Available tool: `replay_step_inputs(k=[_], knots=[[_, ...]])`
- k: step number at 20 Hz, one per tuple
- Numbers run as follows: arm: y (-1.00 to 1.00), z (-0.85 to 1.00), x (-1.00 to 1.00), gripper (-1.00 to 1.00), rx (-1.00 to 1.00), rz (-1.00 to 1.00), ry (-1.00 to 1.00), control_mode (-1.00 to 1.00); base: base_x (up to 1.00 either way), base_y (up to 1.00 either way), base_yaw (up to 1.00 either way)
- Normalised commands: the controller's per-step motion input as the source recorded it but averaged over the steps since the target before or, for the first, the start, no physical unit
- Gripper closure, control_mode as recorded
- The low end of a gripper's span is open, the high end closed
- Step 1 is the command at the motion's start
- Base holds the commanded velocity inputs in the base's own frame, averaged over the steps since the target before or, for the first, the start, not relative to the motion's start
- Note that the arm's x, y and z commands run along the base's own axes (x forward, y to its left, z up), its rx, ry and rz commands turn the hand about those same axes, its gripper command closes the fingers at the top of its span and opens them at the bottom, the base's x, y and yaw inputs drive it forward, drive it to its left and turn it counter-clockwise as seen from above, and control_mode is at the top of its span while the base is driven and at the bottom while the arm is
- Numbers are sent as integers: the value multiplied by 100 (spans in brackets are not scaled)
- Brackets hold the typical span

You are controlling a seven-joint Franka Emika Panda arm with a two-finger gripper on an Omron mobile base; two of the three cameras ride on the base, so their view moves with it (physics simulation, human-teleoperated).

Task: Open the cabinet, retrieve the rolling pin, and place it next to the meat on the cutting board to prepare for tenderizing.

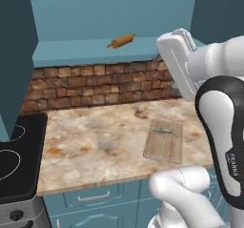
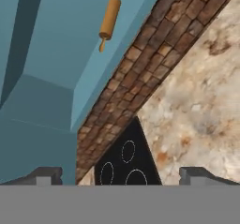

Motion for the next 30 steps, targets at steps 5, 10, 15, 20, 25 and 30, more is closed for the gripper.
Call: replay_step_inputs(k=[5, 10, 15, 20, 25, 30], knots=[[13, -6, 60, -100, -24, -5, 11, -100, 0, 0, 0], [28, -16, 6, -100, -28, 3, -1, -100, 0, 0, 0], [2, -2, 42, -100, -13, 0, 3, -100, 0, 0, 0], [-1, 0, 70, -100, -4, -5, 9, -100, 0, 0, 0], [0, 0, 66, -100, -12, -5, 1, -100, 0, 0, 0], [0, 0, 68, -100, -17, -7, 0, -100, 0, 0, 0]])
